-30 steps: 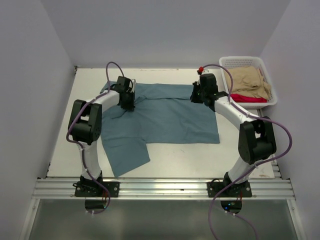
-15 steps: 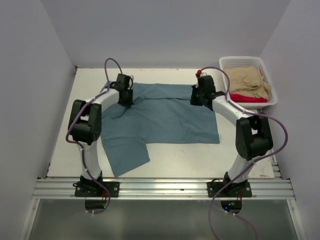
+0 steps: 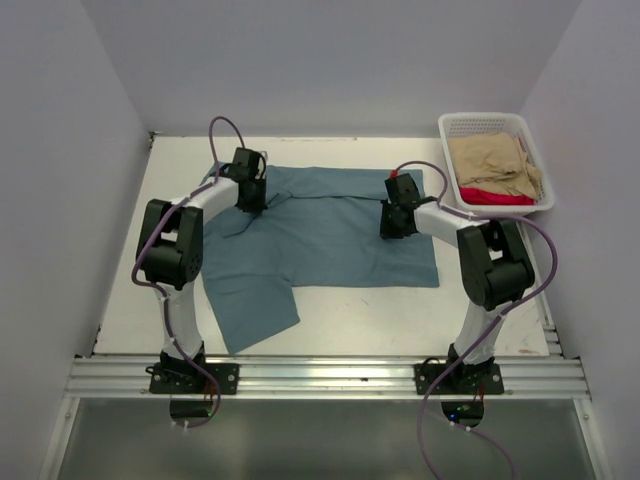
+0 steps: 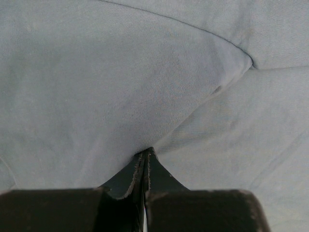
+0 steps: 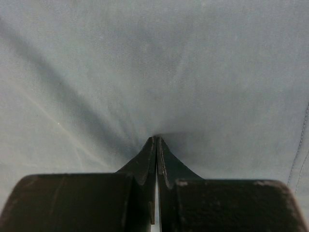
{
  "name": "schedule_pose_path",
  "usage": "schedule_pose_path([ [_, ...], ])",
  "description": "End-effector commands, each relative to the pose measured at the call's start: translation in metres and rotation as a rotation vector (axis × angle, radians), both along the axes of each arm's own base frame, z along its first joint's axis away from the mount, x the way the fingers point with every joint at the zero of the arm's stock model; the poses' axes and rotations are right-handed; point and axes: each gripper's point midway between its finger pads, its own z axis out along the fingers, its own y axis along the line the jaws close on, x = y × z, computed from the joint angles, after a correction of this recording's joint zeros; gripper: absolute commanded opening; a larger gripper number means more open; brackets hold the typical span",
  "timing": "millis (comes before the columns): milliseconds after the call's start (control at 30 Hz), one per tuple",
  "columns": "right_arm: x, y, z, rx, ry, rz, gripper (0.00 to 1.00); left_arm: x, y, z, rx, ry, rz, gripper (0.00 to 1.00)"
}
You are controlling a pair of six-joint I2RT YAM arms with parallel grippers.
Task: Fold and stack the t-shirts
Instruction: Fold the tshirt
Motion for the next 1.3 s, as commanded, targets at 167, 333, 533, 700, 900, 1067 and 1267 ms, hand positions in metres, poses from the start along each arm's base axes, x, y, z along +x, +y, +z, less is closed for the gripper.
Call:
schedule_pose_path([
  [167,-0.035,-0.018,-0.021,-0.076,0.091,-0.044,0.0,0.013,0.004,0.021,0.009,-0.073,0.036,0.0],
  [333,-0.059,-0.029,-0.031,-0.106,0.126,-0.048,0.0,0.019,0.01,0.03,0.03,-0.101,0.055,0.0],
  [533,-0.071,-0.035,-0.036,-0.123,0.14,-0.043,0.0,0.031,0.011,0.047,0.046,-0.147,0.06,0.0],
  [700,-0.075,-0.037,-0.038,-0.129,0.148,-0.043,0.0,0.042,0.018,0.052,0.062,-0.163,0.069,0.0],
  [900,-0.077,-0.04,-0.036,-0.143,0.15,-0.042,0.0,0.064,0.023,0.048,0.049,-0.171,0.071,0.0],
  [1067,-0.077,-0.041,-0.034,-0.143,0.147,-0.044,0.0,0.07,0.03,0.03,0.034,-0.141,0.083,0.0],
  [1267,-0.077,-0.041,-0.036,-0.144,0.149,-0.045,0.0,0.054,-0.002,0.071,-0.085,-0.223,-0.06,0.0],
])
